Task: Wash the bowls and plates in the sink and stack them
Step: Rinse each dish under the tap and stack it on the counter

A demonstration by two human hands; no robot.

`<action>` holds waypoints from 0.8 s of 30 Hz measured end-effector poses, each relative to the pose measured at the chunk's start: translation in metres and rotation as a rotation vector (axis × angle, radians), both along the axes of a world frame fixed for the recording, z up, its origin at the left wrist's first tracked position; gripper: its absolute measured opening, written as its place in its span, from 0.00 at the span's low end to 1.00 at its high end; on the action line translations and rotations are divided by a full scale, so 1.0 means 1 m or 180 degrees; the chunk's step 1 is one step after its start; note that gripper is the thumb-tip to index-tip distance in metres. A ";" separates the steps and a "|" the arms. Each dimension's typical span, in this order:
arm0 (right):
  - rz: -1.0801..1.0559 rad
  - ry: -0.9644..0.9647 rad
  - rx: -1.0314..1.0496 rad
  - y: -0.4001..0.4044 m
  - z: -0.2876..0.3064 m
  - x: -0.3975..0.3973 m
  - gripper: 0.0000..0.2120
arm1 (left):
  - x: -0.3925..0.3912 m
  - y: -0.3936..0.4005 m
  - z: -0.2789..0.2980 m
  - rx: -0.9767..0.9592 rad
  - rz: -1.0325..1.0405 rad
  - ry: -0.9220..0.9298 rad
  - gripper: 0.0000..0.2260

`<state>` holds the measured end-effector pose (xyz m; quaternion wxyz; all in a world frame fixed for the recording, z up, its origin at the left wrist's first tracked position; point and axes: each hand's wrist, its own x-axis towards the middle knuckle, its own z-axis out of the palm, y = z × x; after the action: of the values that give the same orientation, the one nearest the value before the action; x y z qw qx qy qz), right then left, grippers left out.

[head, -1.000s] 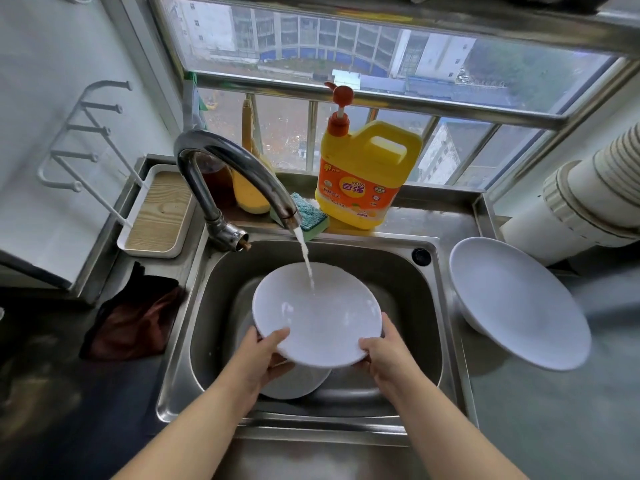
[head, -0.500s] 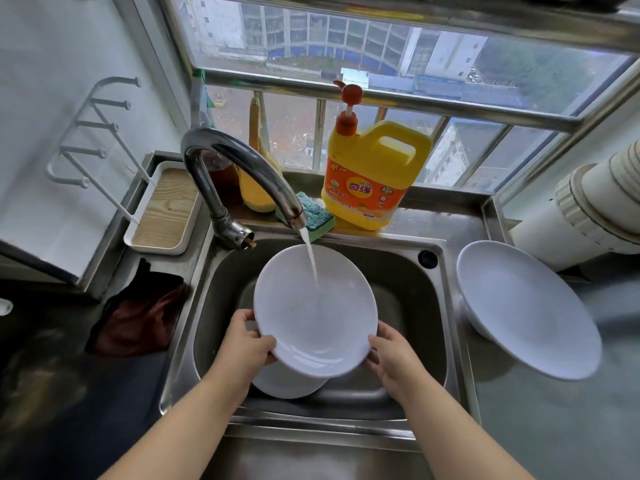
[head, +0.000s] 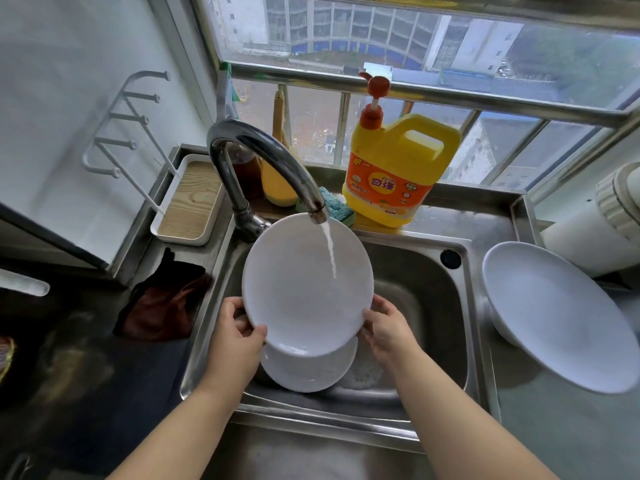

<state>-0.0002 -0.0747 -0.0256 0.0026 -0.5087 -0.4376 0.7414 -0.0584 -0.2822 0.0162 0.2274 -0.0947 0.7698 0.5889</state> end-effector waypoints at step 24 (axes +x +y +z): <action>0.0114 0.0150 0.2240 0.042 0.057 0.091 0.13 | 0.014 0.082 -0.042 0.0183 -0.0313 -0.1498 0.15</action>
<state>0.0909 -0.0330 0.0318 0.1748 -0.4516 -0.6750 0.5567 -0.0443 -0.1999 -0.0261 0.4315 -0.1852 0.6821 0.5605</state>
